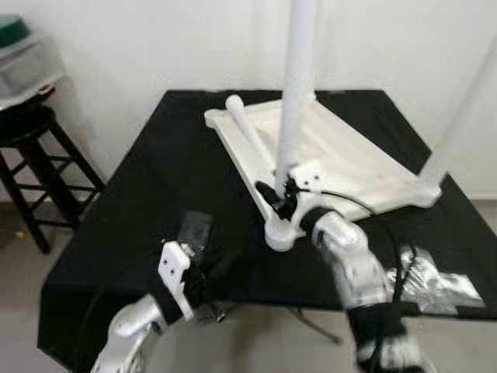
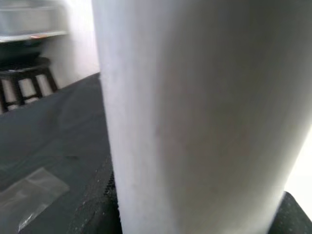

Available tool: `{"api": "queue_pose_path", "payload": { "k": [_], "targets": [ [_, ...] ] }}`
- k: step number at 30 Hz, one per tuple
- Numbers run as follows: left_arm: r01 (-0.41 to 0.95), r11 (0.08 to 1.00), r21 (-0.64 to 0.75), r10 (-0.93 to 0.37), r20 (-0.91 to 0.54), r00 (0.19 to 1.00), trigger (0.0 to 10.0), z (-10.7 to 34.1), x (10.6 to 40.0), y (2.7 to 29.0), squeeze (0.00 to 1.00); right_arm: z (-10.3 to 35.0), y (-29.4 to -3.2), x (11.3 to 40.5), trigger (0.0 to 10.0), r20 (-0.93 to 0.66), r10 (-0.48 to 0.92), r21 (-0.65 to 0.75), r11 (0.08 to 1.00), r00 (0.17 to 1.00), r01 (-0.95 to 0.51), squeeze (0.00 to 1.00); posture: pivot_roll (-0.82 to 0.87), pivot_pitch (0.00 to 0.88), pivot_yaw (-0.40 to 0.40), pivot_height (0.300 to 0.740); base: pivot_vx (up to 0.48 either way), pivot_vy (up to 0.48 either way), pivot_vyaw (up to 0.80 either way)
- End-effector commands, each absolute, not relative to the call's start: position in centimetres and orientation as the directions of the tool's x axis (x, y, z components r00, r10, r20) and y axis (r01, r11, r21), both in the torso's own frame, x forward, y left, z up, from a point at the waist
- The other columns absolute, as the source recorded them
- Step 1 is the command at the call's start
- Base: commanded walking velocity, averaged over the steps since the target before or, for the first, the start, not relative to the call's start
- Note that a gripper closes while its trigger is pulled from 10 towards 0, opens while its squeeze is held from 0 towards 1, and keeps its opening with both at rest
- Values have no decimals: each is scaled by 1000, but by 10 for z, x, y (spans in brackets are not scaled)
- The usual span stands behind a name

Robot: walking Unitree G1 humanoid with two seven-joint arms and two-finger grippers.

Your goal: Building children table

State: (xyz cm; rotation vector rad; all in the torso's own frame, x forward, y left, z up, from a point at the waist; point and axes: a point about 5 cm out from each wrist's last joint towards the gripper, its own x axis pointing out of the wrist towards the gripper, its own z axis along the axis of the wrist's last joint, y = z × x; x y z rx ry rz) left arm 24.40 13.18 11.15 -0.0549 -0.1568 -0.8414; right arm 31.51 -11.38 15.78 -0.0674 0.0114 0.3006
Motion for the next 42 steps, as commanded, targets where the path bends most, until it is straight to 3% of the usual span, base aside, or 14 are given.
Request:
{"api": "queue_pose_path", "payload": {
  "k": [1,5,7,9,10,11,12,14,17,18,31,33,34,42],
  "targets": [
    [753,658,9,-745,149,650,10000,111,244,132,0,119,-123,307,0,-231,235,-39,967,944,-251,0,66,132,24,740,0,0,0],
    [763,646,12,-757,140,639,10000,110,244,132,0,125,-127,316,0,-212,192,-76,974,958,-212,0,72,127,17,740,0,0,0],
    [756,655,15,-750,142,647,10000,110,244,133,0,128,-127,323,9922,-239,141,-99,981,961,-169,0,72,127,19,740,0,0,0],
    [753,658,16,-747,143,650,10000,111,244,133,0,128,-127,324,9922,-252,121,-114,982,960,-153,0,72,127,19,740,0,0,0],
    [752,659,17,-746,144,651,10000,111,244,133,0,134,-129,328,10000,-232,120,-102,984,965,-147,502,80,126,17,740,0,0,0],
    [752,659,17,-746,144,651,10000,111,244,133,0,134,-129,328,10000,-232,120,-102,984,965,-147,502,80,126,17,740,0,0,0],
    [752,659,17,-746,144,650,10000,111,244,132,0,142,-130,332,10000,-206,144,-86,983,968,-164,1000,81,127,17,740,0,0,0],
    [756,654,15,-750,143,646,10000,111,244,131,0,164,-128,342,10000,-117,291,-49,953,949,-299,1000,78,128,15,740,0,0,0],
    [759,652,13,-752,143,644,10000,111,244,130,0,182,-126,348,10000,-48,459,-66,885,887,-462,878,77,127,13,740,0,0,0],
    [759,652,12,-752,144,643,10000,111,244,129,0,190,-129,349,10000,-24,555,-95,827,831,-555,0,78,126,8,740,0,0,0],
    [755,655,10,-748,151,647,10000,110,244,127,0,194,-156,352,10000,-157,873,-160,439,462,-884,0,85,126,2,740,0,0,0],
    [756,655,10,-748,151,646,10000,110,244,128,0,193,-160,354,8627,-169,879,-146,424,445,-894,0,86,128,2,740,0,0,0],
    [756,655,10,-748,151,646,10000,110,244,128,0,192,-162,355,980,-169,880,-140,424,444,-895,0,88,129,1,740,0,0,0],
    [755,655,10,-747,151,647,10000,110,243,128,0,186,-169,355,0,-180,885,-98,418,429,-903,0,89,131,1,740,0,0,0]
  ]
}}
